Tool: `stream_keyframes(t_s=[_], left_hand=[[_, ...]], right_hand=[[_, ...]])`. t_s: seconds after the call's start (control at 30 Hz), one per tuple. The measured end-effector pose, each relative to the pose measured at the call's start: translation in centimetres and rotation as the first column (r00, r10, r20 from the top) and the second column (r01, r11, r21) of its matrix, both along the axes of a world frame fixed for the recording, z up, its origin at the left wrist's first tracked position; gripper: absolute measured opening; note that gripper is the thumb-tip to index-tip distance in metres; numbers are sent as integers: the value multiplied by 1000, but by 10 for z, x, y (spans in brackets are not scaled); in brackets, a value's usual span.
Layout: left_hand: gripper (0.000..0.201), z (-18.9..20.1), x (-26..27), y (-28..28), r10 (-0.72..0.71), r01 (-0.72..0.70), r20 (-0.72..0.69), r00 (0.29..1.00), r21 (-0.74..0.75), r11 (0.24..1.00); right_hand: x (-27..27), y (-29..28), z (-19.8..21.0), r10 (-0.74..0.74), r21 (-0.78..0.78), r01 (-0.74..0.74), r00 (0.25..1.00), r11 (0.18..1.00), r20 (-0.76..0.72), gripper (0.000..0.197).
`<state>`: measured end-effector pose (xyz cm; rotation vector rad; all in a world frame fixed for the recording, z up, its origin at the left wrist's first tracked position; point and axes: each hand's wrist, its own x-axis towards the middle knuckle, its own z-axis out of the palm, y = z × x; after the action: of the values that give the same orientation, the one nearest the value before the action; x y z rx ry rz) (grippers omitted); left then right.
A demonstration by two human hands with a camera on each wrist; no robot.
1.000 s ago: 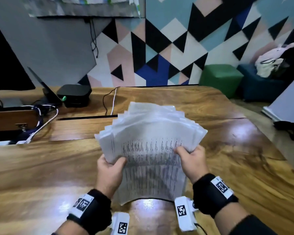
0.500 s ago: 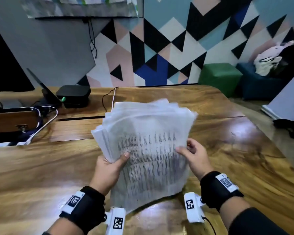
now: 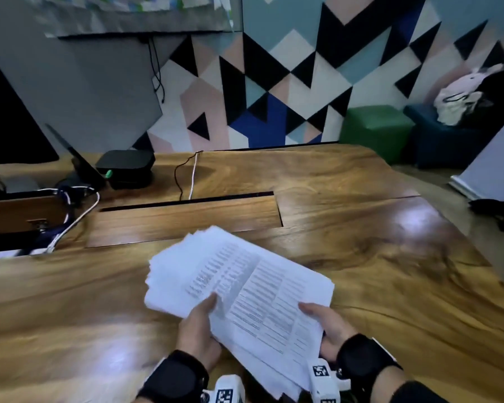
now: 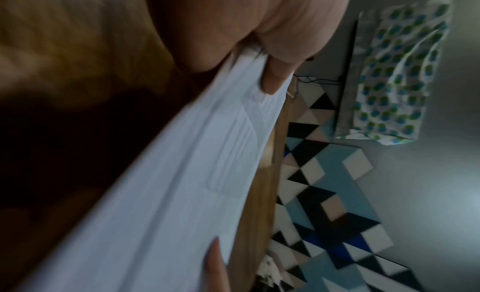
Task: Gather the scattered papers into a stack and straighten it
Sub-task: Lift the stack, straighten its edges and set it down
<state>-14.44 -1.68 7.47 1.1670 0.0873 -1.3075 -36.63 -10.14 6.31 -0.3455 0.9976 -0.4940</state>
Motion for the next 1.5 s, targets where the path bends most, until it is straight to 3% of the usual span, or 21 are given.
stream_keyframes(t_s=[0.17,0.27,0.37,0.47,0.53,0.57,0.63,0.73,0.8,0.87,0.93,1.03,1.2,1.3,1.43,1.5], left_hand=[[53,-23,21,32,11,0,-154,988,72,997],[75,-39,58,50,23,21,-254,967,170,985],[86,-35,76,51,-198,251,-263,944,189,949],[56,-24,75,36,-526,509,-48,849,337,792],[33,-19,68,23,-647,539,121,753,450,712],[26,-17,64,15,-660,498,223,717,499,709],[17,-15,60,-1,-563,351,448,694,473,808],[5,-2,58,-24,-227,134,727,649,184,974],[7,17,51,-28,1,59,784,621,-48,997],[12,32,42,-24,121,33,791,600,-176,984],[15,33,34,-17,155,6,784,602,-199,980],[20,16,30,-8,143,-20,773,619,-166,986],[19,-2,40,-15,131,-89,767,628,-96,991],[24,5,39,-24,173,-80,764,622,-159,984],[25,21,48,-18,257,-57,741,621,-284,957],[29,12,49,-13,189,-25,734,653,-228,973]], right_hand=[[-34,-14,-19,162,54,-153,948,987,-273,26],[-59,-16,-26,304,70,-305,846,950,-437,26],[-70,-17,-26,348,80,-361,781,929,-519,17],[-61,-24,-25,257,-72,-382,738,921,-624,22],[-52,-28,-24,168,-219,-408,724,886,-669,23],[-48,-30,-23,106,-298,-404,727,865,-678,20],[-36,-32,-10,-67,-492,-368,744,789,-665,13],[-15,-36,30,-380,-770,-155,799,619,-466,18],[-5,-36,56,-526,-868,38,808,495,-265,12],[0,-31,70,-572,-898,144,809,417,-136,15],[-1,-21,67,-558,-902,147,821,406,-117,21],[-9,-8,46,-562,-887,72,796,456,-225,29],[-5,-20,32,-650,-872,98,707,480,-279,24],[-3,-32,43,-693,-891,128,679,436,-242,14],[-16,-41,53,-693,-922,183,712,342,-116,27],[-20,-38,46,-657,-915,159,742,370,-136,25]])
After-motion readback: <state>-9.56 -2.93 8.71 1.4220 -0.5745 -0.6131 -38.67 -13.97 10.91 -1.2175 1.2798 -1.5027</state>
